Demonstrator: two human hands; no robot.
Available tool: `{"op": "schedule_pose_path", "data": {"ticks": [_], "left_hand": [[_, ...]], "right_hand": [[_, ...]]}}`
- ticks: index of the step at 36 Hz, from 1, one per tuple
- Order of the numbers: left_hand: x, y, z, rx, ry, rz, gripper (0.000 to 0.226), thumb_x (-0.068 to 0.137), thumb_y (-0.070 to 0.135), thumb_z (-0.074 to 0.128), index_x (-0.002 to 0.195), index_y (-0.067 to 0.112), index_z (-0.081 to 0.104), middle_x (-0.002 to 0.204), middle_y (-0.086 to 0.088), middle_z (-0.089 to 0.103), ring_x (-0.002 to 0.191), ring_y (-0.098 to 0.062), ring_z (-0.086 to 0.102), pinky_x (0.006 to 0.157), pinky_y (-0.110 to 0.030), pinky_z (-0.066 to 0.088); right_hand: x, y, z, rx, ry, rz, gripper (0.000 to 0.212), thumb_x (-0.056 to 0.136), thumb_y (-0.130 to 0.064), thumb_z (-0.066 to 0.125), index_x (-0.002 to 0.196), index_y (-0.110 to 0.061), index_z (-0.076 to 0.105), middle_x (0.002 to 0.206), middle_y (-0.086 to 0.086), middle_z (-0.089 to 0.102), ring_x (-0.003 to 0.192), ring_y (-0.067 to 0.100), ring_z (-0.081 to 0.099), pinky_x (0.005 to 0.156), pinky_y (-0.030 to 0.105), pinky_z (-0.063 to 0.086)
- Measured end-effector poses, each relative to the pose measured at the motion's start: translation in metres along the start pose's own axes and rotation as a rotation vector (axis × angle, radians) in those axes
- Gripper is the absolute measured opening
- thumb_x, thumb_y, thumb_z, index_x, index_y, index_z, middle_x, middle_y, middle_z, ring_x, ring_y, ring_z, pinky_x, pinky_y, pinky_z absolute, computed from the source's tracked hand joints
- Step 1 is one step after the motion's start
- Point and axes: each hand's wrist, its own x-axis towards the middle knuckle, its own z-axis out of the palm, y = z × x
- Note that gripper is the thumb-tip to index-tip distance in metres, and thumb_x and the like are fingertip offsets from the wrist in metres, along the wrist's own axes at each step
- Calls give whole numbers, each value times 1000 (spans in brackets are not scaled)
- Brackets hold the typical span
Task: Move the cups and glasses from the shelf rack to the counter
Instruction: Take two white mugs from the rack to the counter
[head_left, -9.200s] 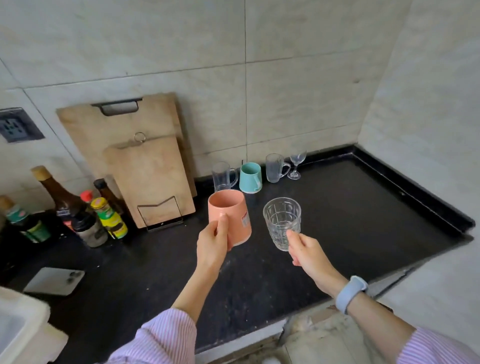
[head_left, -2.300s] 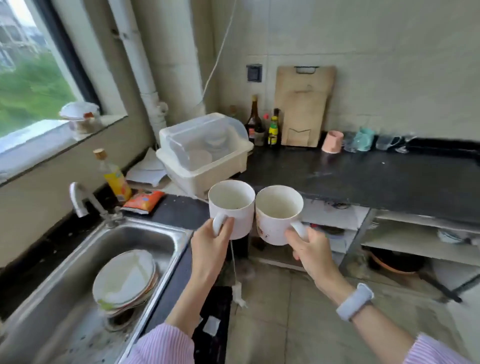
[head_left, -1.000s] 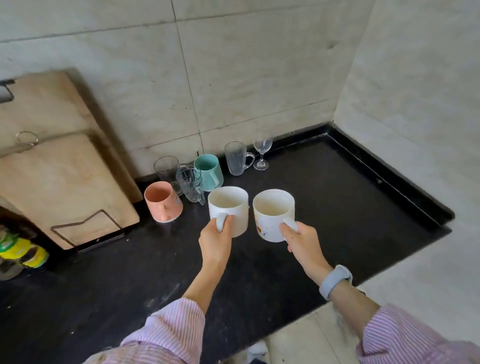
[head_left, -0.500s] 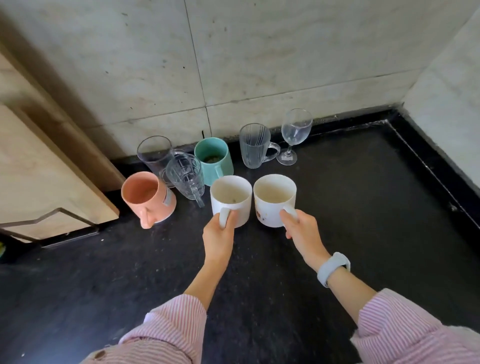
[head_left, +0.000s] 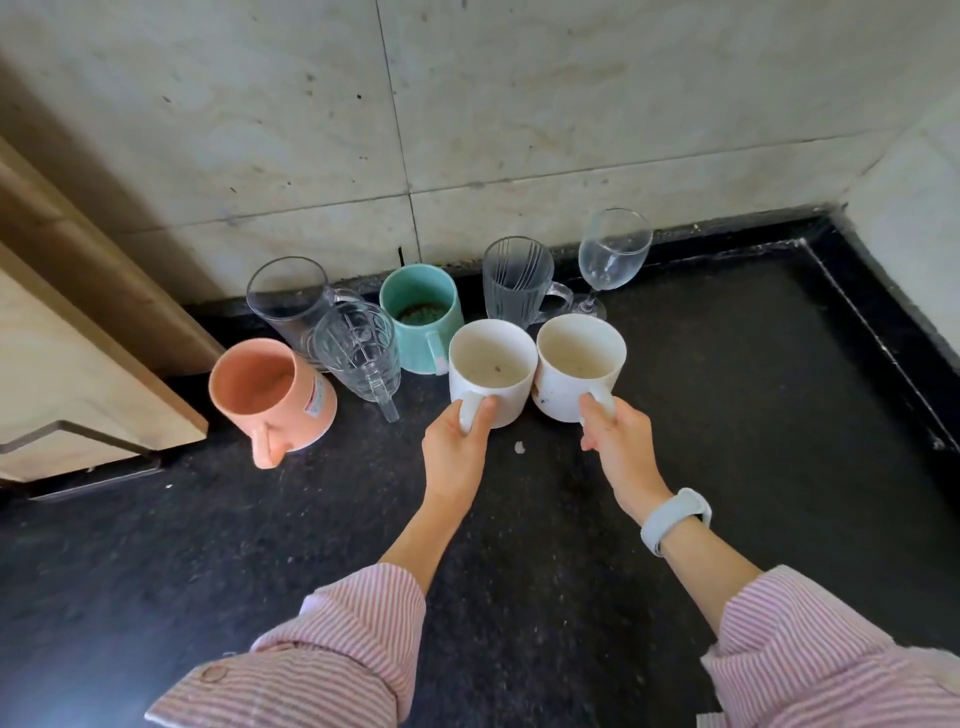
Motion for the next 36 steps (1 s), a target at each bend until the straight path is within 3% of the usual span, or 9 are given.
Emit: {"op": "schedule_pose_path", "data": {"ticks": [4, 8, 11, 13, 15, 20, 25, 32, 36], "left_hand": [[7, 0, 7, 17, 18, 8, 26, 87, 43, 56, 69, 24, 56, 58, 10, 53, 56, -2, 47, 60, -25, 40], [14, 3, 13, 37, -3, -9, 20, 91, 42, 48, 82, 26, 53, 76, 4, 56, 72, -13, 53, 72, -42, 51], [18, 3, 18, 66, -55, -67, 24, 94, 41, 43, 104, 20, 46, 92, 6, 55, 90, -16, 57, 87, -45, 52], [18, 1, 19, 73, -87, -91, 27, 95, 40, 41, 111, 18, 41, 100, 4, 53, 96, -16, 56, 91, -44, 50], [16, 1, 20, 58, -112, -94, 28, 96, 38, 40, 113, 16, 39, 104, 3, 52, 99, -14, 55, 92, -41, 49], [17, 1, 17, 46, -174, -106, 31, 96, 39, 37, 115, 14, 38, 110, -3, 54, 95, -9, 52, 84, -27, 43], [17, 4, 11, 223, -120, -61, 28, 94, 40, 42, 108, 17, 48, 105, -5, 61, 80, -6, 53, 64, -17, 38], [-7, 7, -11, 550, -87, 73, 45, 89, 41, 53, 128, 23, 43, 133, -1, 49, 112, -15, 52, 92, -34, 49], [-24, 18, -39, 794, -87, 166, 53, 88, 41, 53, 135, 21, 37, 143, -2, 42, 129, -24, 41, 106, -48, 37]], "right_hand": [[8, -1, 3, -21, -12, -23, 28, 92, -28, 47, 72, -10, 49, 67, 3, 47, 65, 15, 51, 63, 26, 42], [16, -1, 4, -26, -56, -3, 26, 93, -29, 45, 85, -6, 53, 78, 4, 51, 80, 22, 59, 62, 20, 42], [19, -2, 2, -76, -62, 8, 38, 93, -30, 43, 98, 7, 50, 85, 23, 49, 86, 41, 53, 69, 35, 42], [20, -5, 1, -113, -57, 11, 39, 93, -30, 43, 98, 8, 49, 87, 28, 46, 77, 36, 48, 69, 40, 40], [22, -7, 0, -147, -61, 11, 36, 92, -30, 43, 88, 5, 49, 80, 19, 44, 75, 26, 43, 67, 36, 35], [26, -5, -1, -142, -57, 65, 40, 91, -32, 44, 97, 7, 50, 86, 14, 48, 73, 23, 44, 62, 32, 35], [25, 1, 0, -230, -49, 58, 24, 92, -27, 47, 106, -7, 48, 97, 11, 52, 76, 15, 49, 59, 23, 38], [-8, -16, -3, -368, 108, -61, 46, 87, -10, 57, 130, -10, 42, 132, 10, 45, 121, 25, 44, 99, 36, 39], [-27, -35, 0, -579, 176, -305, 34, 86, -10, 54, 119, -5, 51, 122, 14, 54, 119, 31, 46, 103, 41, 35]]}}
